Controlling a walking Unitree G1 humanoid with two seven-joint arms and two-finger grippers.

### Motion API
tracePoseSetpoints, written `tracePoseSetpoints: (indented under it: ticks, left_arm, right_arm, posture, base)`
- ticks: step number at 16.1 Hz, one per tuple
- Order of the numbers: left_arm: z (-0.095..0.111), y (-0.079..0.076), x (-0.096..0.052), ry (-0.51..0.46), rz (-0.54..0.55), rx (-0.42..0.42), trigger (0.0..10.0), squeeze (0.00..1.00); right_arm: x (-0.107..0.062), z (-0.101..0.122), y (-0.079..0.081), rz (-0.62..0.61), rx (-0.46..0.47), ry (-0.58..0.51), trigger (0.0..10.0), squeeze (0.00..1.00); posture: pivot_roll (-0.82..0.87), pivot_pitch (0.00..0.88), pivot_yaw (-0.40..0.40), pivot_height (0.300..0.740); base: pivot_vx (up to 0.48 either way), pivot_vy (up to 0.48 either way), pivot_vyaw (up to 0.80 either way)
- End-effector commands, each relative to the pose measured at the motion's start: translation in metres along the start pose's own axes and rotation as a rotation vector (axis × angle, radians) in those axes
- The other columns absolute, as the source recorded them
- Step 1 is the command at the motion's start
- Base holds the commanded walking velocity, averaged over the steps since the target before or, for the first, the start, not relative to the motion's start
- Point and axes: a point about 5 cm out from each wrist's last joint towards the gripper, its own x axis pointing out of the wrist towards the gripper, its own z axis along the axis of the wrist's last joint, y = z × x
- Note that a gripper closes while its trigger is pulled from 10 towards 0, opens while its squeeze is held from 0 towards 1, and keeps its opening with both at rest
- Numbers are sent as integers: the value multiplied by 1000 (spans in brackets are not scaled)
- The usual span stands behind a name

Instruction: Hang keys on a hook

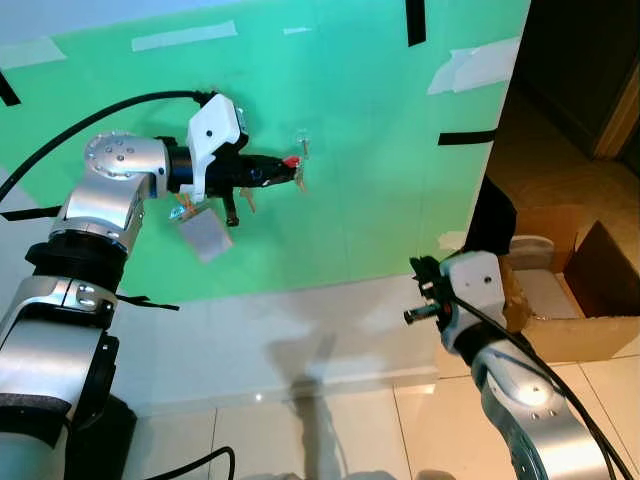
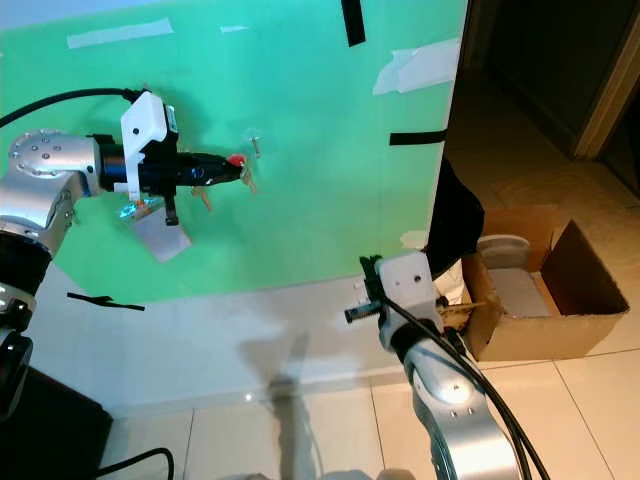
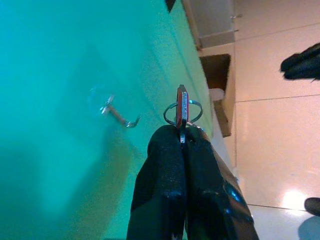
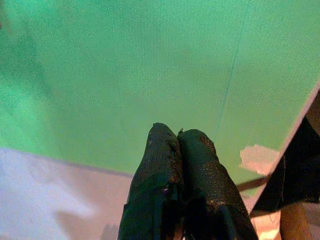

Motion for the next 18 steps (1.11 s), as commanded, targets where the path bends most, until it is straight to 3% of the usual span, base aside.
tracePoseSetpoints:
  ticks: [1,8,18]
  left_arm:
    - [5,7,-5,4,40,28,10000,0]
    - [9,15,-1,-53,103,10,10000,0]
    - [-3,18,11,32,195,16,10000,0]
  right_arm:
    - [2,-2,4,12,4,22,10000,0]
    - [2,-2,6,4,17,23,10000,0]
    - [1,-3,5,-3,13,31,10000,0]
  posture:
    - [-213,0,162,740]
    - [-218,0,175,740]
    - [-226,0,180,740]
  base:
    - [0,0,0]
    - [0,0,0]
    - [0,0,0]
